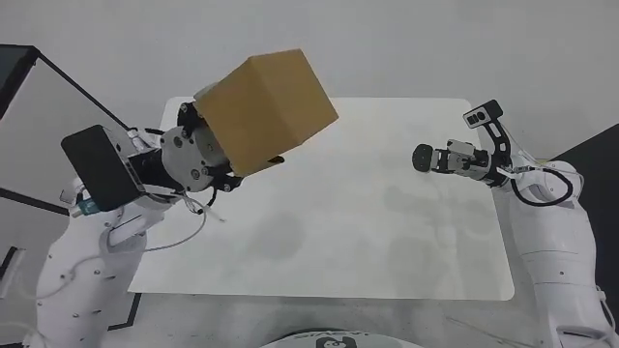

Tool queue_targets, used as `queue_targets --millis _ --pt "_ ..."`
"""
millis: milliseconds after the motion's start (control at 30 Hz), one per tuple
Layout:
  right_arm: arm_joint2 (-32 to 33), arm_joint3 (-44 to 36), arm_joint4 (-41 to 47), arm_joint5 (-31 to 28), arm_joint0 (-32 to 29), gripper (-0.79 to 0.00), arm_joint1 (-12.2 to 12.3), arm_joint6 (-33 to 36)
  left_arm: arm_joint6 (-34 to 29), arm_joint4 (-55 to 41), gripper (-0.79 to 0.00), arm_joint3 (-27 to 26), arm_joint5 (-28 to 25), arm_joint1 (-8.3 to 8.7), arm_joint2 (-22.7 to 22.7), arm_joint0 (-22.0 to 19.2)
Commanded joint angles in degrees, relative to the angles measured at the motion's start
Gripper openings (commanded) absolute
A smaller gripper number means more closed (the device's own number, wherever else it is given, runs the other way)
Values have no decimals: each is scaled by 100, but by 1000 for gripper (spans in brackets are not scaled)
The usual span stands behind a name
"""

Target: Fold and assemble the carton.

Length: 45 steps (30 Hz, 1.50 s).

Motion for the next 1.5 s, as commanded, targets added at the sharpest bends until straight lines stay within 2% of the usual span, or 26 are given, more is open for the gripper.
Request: queue_targets --millis 0,600,733,767,833,900,1033,1300,1367,1467 --pt "0 0 0 0 0 0 0 0 -36 53 -785 -23 4 -5 27 1" --pt "0 0 0 0 0 0 0 0 -153 -97 -785 -153 86 -32 28 130" --pt "0 0 0 0 0 0 0 0 -854 -1015 -785 -204 174 -44 196 279" --pt "0 0 0 0 0 0 0 0 -1074 -1328 -785 -183 346 -50 222 323" --pt "0 0 0 0 0 0 0 0 -1911 -2030 -785 -221 754 -45 288 415" --pt "0 0 0 0 0 0 0 0 -2717 -2524 -785 -459 1198 -34 252 405" --pt "0 0 0 0 0 0 0 0 -3521 -3533 -785 -679 1810 -37 222 394" --pt "0 0 0 0 0 0 0 0 -3575 -3707 -785 -699 1913 -41 217 394" --pt "0 0 0 0 0 0 0 0 -3655 -3903 -785 -704 2086 -52 260 448" --pt "0 0 0 0 0 0 0 0 -3878 -4724 -785 -727 2415 -73 341 510"
